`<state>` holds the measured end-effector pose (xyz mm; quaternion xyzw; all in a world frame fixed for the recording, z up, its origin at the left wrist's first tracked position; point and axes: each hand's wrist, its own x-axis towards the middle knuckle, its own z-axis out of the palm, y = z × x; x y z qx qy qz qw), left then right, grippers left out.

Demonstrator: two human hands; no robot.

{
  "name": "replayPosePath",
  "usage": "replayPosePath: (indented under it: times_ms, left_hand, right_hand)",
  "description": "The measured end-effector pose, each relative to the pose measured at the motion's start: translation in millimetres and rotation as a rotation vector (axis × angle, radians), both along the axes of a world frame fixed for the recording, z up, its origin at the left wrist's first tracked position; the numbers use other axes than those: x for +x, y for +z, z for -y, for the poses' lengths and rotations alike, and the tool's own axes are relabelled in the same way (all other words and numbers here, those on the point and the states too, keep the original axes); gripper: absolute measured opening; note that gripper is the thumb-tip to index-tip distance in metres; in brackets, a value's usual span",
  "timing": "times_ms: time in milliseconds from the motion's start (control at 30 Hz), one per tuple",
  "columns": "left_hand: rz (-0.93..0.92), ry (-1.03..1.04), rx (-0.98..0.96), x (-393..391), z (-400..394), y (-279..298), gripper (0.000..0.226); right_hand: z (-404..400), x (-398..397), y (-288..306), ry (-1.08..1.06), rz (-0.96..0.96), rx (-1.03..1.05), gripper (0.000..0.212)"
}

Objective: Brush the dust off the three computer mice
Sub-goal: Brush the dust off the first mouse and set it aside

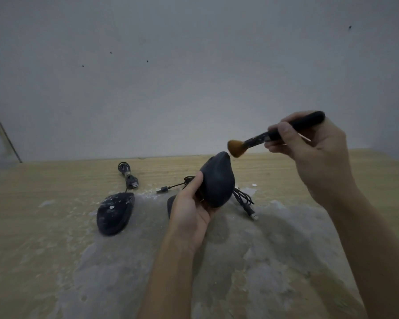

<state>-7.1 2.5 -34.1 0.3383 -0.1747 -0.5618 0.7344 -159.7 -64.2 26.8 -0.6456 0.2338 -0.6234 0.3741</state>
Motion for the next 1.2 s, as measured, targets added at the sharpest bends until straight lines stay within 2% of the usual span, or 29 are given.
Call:
replayPosePath:
  times_ms: [67, 133, 267, 400, 533, 633, 733, 833, 933, 1067, 1200]
  left_hand:
    - [-0.058, -0.013, -0.015, -2, 1, 1, 0.025]
    - [-0.112, -0.016, -0.024, -3, 1, 3, 0.028]
    - [-0.089, -0.019, -0.001, -2, 0, -1, 0.029]
    - [-0.238, -0.049, -0.059, 2, -2, 0, 0.036]
    - [-0.368, -0.102, -0.149, 4, -3, 1, 0.037]
    - [-0.442, -0.125, -0.202, 5, -3, 2, 0.041]
    - [-0.379, -0.113, -0.171, 3, -3, 1, 0.04]
    - [-0.333, -0.065, -0.102, -1, -1, 0, 0.038]
    - [-0.315, -0.01, -0.063, -3, 1, 0, 0.037]
    - [-0.302, 0.013, -0.076, 2, 2, -2, 0.041]
    - [-0.318, 0.034, -0.072, 0, 1, 5, 0.032]
  right_hand:
    - [-3, -3, 1, 0.137, -0.006, 0.028, 0.002]
    - [-6, -4, 1, 0.281, -0.054, 0.058, 0.007]
    - [-5, -1, 0, 0.196, -0.148, -0.049, 0.004]
    - [-8, -1, 1, 0.379, -0.052, 0.078, 0.01]
    - [-6, 4, 0, 0.331, 0.096, 0.067, 0.015]
    - [-7, 7, -7, 0.471, 0.051, 0.197, 0.012]
    - [-5, 3, -11, 0.394, -0.181, 0.203, 0.004]
    - [-3, 3, -9, 0.199, -0.258, 0.035, 0.003]
    - [-8, 7, -3, 0.109, -0.171, -0.112, 0.003]
    - [-15, 11, 0, 0.176, -0.01, -0.177, 0.007]
    - [-20, 18, -4, 0.247, -0.047, -0.157, 0.007]
